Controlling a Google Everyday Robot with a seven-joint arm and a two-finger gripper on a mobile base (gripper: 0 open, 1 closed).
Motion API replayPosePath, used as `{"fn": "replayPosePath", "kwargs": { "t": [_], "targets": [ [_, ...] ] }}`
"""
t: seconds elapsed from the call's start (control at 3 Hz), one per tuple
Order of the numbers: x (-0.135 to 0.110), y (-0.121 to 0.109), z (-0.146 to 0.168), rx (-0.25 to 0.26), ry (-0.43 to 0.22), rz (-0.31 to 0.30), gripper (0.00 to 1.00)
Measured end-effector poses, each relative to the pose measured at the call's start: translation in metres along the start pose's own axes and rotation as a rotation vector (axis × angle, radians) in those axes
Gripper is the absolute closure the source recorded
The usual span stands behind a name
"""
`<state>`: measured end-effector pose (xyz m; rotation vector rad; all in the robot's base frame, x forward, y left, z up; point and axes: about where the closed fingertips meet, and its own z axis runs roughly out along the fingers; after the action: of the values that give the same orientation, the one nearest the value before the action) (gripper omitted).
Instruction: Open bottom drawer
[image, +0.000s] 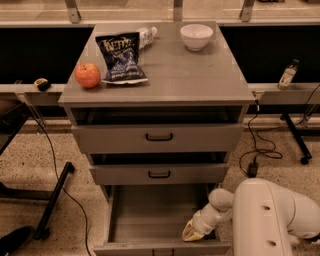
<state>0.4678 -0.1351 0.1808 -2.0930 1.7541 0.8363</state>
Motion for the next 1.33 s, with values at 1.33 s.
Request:
{"fn": "replayPosePath", "kwargs": {
  "t": [1.33],
  "targets": [
    [-0.033, 0.001, -0.052, 0.253, -0.115, -0.027, 0.91]
  ]
}}
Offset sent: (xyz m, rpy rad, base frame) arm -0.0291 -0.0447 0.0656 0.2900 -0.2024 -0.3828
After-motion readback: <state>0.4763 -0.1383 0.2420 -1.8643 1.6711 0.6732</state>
